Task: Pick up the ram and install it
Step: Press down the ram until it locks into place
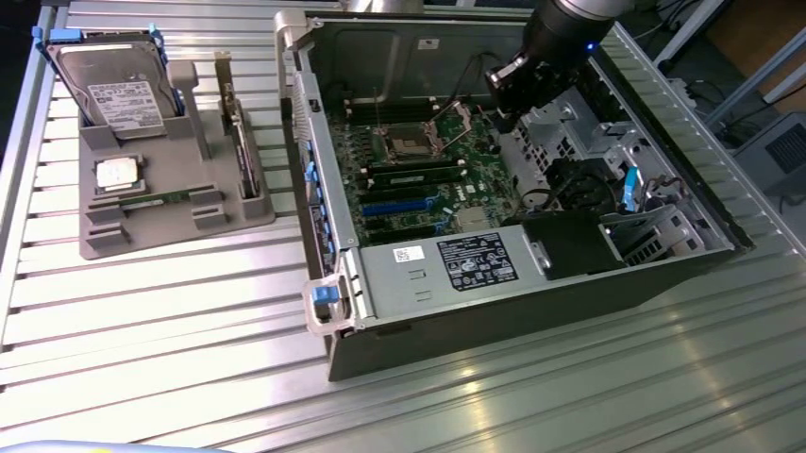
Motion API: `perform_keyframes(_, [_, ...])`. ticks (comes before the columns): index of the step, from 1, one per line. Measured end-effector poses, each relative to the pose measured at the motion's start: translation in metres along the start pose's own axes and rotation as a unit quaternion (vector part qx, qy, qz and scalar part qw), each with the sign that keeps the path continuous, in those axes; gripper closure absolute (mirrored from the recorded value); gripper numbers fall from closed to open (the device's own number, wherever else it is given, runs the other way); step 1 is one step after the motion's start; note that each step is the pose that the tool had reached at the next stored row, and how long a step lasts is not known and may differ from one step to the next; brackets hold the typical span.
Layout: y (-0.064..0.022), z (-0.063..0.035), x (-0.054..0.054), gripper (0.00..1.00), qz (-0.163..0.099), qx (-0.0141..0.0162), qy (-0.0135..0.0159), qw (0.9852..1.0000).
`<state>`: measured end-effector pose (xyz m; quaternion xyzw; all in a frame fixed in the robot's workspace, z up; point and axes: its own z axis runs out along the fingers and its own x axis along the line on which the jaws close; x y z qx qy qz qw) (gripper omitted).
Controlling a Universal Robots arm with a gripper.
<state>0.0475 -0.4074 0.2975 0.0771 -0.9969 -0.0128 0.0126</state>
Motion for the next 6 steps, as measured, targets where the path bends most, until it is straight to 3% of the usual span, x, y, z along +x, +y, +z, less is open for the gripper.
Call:
perform_keyframes(3, [0.0000,0.0000,0.0000,0.89,0.020,-0.0003,-0.0005,0.9998])
perform_keyframes(6, [0.0000,0.0000,0.0000,0.89,0.020,-0.0004,-0.0005,0.9998])
